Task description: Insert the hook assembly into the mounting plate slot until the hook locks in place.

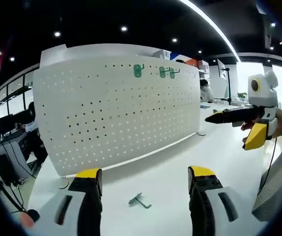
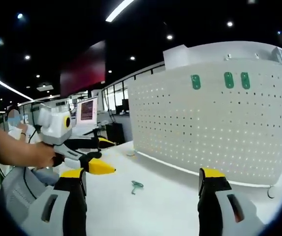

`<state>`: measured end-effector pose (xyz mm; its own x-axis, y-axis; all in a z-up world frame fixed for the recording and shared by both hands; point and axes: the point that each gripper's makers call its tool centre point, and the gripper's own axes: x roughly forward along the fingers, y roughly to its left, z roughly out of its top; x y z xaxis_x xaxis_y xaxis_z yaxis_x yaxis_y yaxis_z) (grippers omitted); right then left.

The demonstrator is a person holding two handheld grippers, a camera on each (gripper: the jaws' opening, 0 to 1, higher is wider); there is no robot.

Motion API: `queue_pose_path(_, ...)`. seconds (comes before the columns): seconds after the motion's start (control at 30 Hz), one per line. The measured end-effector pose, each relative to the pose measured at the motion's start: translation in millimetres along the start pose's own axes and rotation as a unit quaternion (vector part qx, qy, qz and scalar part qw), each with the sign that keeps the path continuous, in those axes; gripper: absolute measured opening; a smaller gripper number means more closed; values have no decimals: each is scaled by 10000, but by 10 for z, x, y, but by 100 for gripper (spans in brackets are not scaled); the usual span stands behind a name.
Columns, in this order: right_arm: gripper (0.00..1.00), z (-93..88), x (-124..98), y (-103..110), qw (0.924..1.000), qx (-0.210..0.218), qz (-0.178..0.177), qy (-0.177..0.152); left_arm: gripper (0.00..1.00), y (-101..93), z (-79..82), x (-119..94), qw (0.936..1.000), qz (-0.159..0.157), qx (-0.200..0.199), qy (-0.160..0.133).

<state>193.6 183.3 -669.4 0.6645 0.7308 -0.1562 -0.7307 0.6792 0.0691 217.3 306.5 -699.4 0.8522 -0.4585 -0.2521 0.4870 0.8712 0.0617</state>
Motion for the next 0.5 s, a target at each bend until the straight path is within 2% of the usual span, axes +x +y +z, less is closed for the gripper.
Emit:
queue_pose_path(0.07, 92, 1, 33, -31, 10000, -19, 29, 37, 73, -1, -2, -4, 10000, -7, 6, 2)
queue_pose_path(0.23, 78, 10, 105, -68, 9998, -84, 163, 92, 72, -8, 16, -15, 10000, -33, 8, -1)
queue_pose_path(0.3, 72, 4, 146, -55, 9995, -116, 248, 126, 72, -7, 37, -22, 10000, -57, 15, -16)
queue_pose_path(0.4, 69, -4, 210, -30, 9991, -209, 316, 163, 72, -13, 71, -47, 10000, -70, 35, -36)
queue_pose_path(0.5, 61, -41, 271, -22, 9985, -300, 390, 236, 72, -18, 80, -66, 9999, -94, 45, -47)
